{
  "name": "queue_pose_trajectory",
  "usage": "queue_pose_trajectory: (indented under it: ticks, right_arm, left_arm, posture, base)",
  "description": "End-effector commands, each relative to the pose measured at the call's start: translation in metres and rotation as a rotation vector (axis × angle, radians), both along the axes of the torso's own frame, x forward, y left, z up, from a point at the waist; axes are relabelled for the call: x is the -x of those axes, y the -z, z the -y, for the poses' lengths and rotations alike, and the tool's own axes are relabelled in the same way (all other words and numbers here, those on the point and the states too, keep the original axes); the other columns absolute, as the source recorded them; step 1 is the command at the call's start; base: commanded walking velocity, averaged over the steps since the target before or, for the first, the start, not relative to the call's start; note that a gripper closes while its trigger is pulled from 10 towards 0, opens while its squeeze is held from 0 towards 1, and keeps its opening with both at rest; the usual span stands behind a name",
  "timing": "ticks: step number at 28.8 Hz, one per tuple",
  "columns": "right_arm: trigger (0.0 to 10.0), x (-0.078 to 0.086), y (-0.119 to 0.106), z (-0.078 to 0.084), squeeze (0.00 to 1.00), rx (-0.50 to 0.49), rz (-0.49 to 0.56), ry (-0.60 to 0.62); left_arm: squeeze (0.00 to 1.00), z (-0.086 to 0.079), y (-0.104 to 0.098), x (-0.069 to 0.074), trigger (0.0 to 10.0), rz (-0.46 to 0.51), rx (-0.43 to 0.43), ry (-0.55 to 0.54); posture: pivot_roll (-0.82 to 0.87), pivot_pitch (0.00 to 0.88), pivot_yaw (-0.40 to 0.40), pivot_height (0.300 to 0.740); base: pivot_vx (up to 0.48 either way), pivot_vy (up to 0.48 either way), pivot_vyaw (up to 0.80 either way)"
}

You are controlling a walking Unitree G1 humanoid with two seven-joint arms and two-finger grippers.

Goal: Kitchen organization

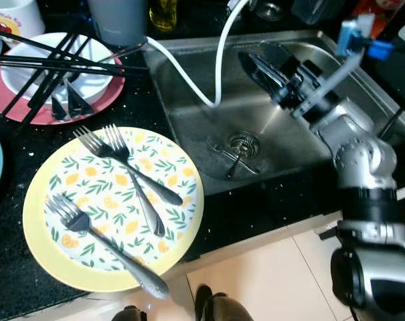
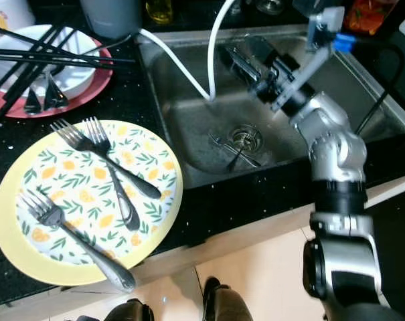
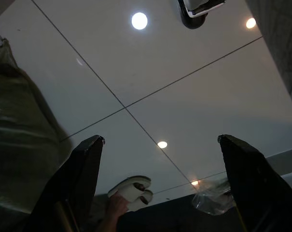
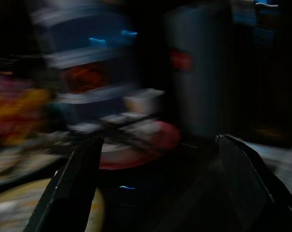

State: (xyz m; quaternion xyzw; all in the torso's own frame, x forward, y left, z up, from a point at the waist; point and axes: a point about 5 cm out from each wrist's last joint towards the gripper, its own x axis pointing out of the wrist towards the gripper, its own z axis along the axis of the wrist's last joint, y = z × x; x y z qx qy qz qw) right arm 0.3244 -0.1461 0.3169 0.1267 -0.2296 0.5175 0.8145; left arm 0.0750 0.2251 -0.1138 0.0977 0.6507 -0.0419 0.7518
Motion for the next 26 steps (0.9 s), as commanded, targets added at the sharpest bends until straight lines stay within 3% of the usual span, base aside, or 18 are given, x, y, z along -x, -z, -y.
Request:
queue_pose_trajectory:
  ticks: [1,7,10,17,24,25,26]
  right_arm:
    - [10.0,0.009,-0.001,-0.007,0.0,0.009,0.016,-0.078]
    - [10.0,0.031,0.016,-0.043,0.0,0.101,0.004,-0.224]
    - [10.0,0.03,0.028,-0.062,0.0,0.146,-0.038,-0.217]
    - [10.0,0.025,0.041,-0.072,0.0,0.208,-0.097,-0.172]
    - [10.0,0.025,0.054,-0.079,0.0,0.304,-0.136,-0.14]
    - [10.0,0.027,0.06,-0.083,0.0,0.339,-0.14,-0.146]
    - [10.0,0.028,0.063,-0.085,0.0,0.351,-0.142,-0.148]
  left_arm:
    - [0.0,-0.002,0.002,0.011,10.0,-0.044,-0.008,0.002]
    - [0.0,-0.007,0.0,0.008,10.0,-0.064,-0.049,0.049]
    - [0.0,-0.01,-0.001,0.008,10.0,-0.077,-0.064,0.049]
    - [0.0,-0.023,-0.003,0.016,10.0,-0.163,-0.146,0.219]
    - [0.0,-0.027,-0.003,0.022,10.0,-0.169,-0.162,0.115]
    - [0.0,-0.025,-0.003,0.023,10.0,-0.141,-0.137,-0.008]
    - [0.0,-0.024,-0.002,0.021,10.0,-0.124,-0.132,-0.046]
  posture:
    - [0.09,0.134,-0.087,0.74]
    - [0.1,0.119,-0.084,0.74]
    - [0.11,0.112,-0.079,0.74]
    - [0.11,0.105,-0.069,0.74]
    - [0.12,0.106,-0.071,0.74]
    - [0.12,0.105,-0.072,0.74]
    - [0.12,0.103,-0.072,0.74]
  base:
    - [0.0,0.0,0.0]
    - [0.0,0.0,0.0]
    - [0.0,0.0,0.0]
    - [0.0,0.0,0.0]
    - [0.0,0.0,0.0]
    - [0.0,0.0,0.0]
    - [0.0,0.0,0.0]
